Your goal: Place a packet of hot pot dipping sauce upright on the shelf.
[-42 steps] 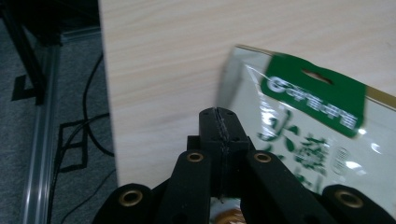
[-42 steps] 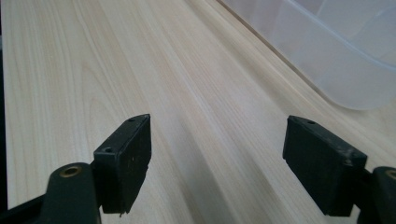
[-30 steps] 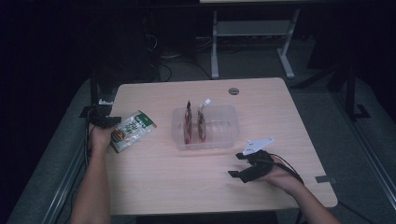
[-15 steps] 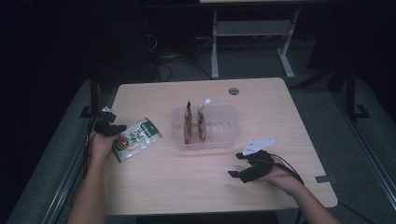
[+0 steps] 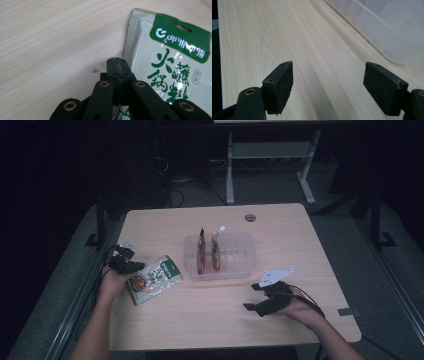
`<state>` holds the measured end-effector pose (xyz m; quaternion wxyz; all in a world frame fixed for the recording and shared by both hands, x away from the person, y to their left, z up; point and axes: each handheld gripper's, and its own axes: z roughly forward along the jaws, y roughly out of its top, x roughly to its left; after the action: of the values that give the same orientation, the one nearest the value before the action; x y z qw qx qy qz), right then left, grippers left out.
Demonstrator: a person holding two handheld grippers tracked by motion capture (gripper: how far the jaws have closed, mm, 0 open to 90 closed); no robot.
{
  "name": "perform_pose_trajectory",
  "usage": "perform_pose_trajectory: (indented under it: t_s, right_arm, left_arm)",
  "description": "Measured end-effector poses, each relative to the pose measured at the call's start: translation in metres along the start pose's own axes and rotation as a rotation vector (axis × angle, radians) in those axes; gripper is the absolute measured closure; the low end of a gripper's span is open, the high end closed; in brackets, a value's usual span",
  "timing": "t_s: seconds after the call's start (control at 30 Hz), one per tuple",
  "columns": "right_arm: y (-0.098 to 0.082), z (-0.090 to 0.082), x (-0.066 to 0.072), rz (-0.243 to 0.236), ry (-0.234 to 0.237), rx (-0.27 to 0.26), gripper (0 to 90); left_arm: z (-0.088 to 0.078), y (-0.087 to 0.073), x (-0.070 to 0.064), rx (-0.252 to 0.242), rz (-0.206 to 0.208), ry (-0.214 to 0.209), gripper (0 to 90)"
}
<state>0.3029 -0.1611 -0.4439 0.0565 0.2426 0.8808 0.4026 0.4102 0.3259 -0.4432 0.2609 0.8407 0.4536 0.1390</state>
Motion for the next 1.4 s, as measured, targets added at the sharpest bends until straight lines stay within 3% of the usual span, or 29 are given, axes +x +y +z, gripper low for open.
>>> perform_pose_trajectory:
  t_s: [0.27,0.83,0.9,1.1,1.27,1.4]
  right_arm:
    - [0.001,-0.002,0.001,-0.006,-0.003,-0.006,23.5]
    - [0.003,-0.003,0.001,0.000,-0.003,-0.010,23.6]
    - [0.003,-0.002,0.001,-0.004,-0.003,-0.013,23.5]
    - [0.003,-0.003,0.002,0.001,-0.006,-0.006,23.5]
    - [0.003,-0.002,0.001,0.001,-0.006,-0.004,23.5]
    - [0.003,-0.002,0.002,-0.008,-0.010,-0.004,23.5]
  left_arm:
    - [-0.008,-0.005,-0.030,0.020,0.076,-0.031,89.9]
    - [-0.010,-0.014,-0.098,0.034,0.196,-0.223,89.8]
    - [-0.008,-0.013,-0.102,0.040,0.211,-0.230,89.8]
    - [-0.027,-0.018,-0.100,-0.008,0.181,-0.212,89.8]
    - [-0.050,-0.041,-0.089,-0.025,0.138,-0.169,89.8]
    - [-0.055,-0.059,-0.084,-0.003,0.109,-0.173,89.8]
